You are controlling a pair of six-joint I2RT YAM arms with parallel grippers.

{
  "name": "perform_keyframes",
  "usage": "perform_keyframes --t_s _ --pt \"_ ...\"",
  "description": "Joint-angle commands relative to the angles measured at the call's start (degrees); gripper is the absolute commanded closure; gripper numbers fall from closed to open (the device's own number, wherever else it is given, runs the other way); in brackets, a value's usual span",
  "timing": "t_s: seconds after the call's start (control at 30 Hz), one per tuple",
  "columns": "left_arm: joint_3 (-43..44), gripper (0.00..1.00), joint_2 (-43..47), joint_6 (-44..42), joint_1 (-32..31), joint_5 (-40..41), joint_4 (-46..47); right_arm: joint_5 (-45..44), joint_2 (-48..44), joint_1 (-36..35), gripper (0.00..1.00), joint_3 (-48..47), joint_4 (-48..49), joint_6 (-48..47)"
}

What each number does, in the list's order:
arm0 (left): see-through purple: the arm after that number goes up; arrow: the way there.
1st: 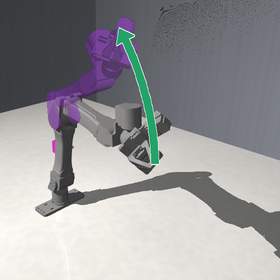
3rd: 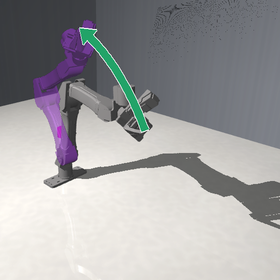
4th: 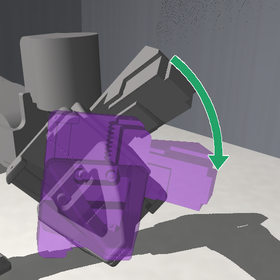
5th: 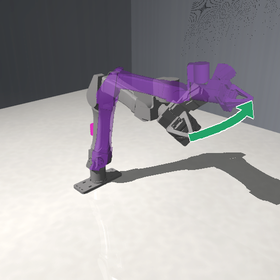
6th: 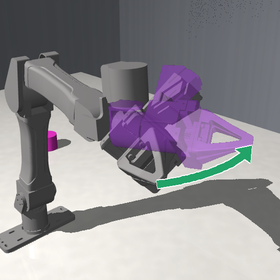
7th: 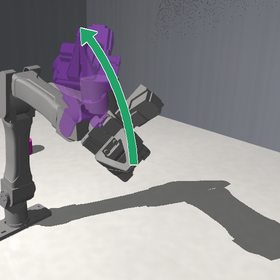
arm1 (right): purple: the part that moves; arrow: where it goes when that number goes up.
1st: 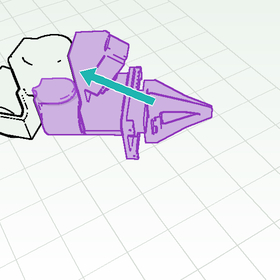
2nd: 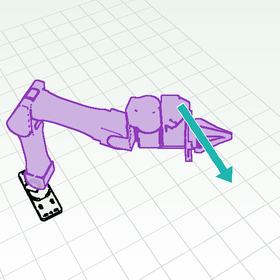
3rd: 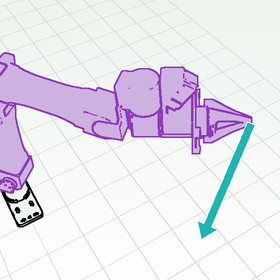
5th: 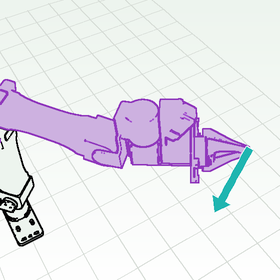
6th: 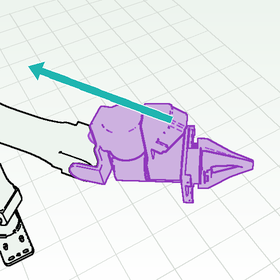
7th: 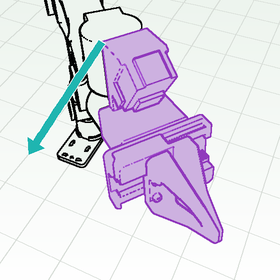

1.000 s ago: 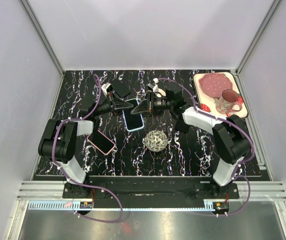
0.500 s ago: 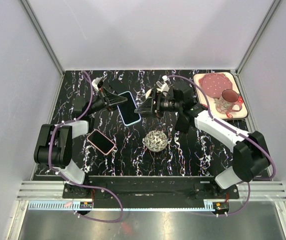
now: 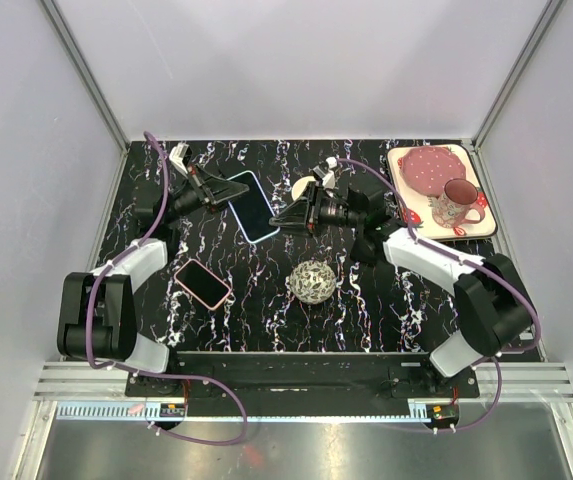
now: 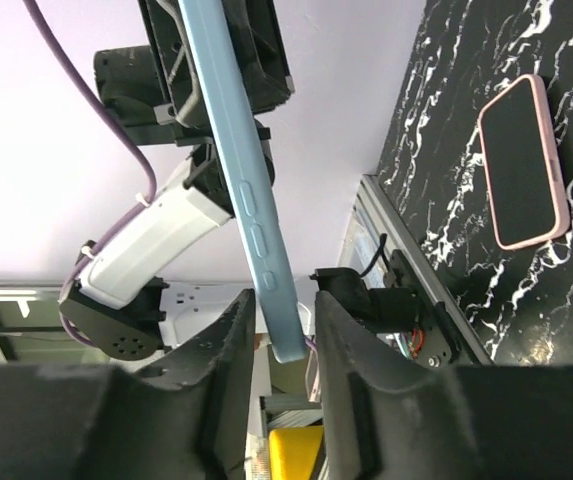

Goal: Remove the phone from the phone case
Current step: Pick up the phone at the center of the board, then remove the phone case from the phone.

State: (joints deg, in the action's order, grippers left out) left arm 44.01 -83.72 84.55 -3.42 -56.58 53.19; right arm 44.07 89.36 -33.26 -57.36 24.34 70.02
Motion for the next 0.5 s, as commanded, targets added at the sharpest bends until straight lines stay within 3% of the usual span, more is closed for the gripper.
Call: perform_keyframes --t_s 0.0,0.17,0.2,0.33,0.47 --pt "2.49 1.0 1.9 -0.71 0.26 1.73 1.83 1.27 3.0 0.12 0.74 0.84 11.77 7.39" --pt "2.57 1.0 1.9 0.26 0.34 3.05 2.62 1.28 4.76 0.12 0.96 4.27 26.69 16.09" --pt "2.92 1.0 2.07 0.52 0.34 3.31 3.49 1.28 5.38 0.03 1.0 5.41 30.55 21.25" --pt "3.71 1.0 2.68 1.93 0.43 3.31 6.13 -0.3 12.13 0.03 1.0 5.86 55.48 35.69" --pt "3.72 1.0 4.62 3.59 0.34 4.01 7.19 -5.56 15.23 -0.05 1.0 5.68 64.25 43.44"
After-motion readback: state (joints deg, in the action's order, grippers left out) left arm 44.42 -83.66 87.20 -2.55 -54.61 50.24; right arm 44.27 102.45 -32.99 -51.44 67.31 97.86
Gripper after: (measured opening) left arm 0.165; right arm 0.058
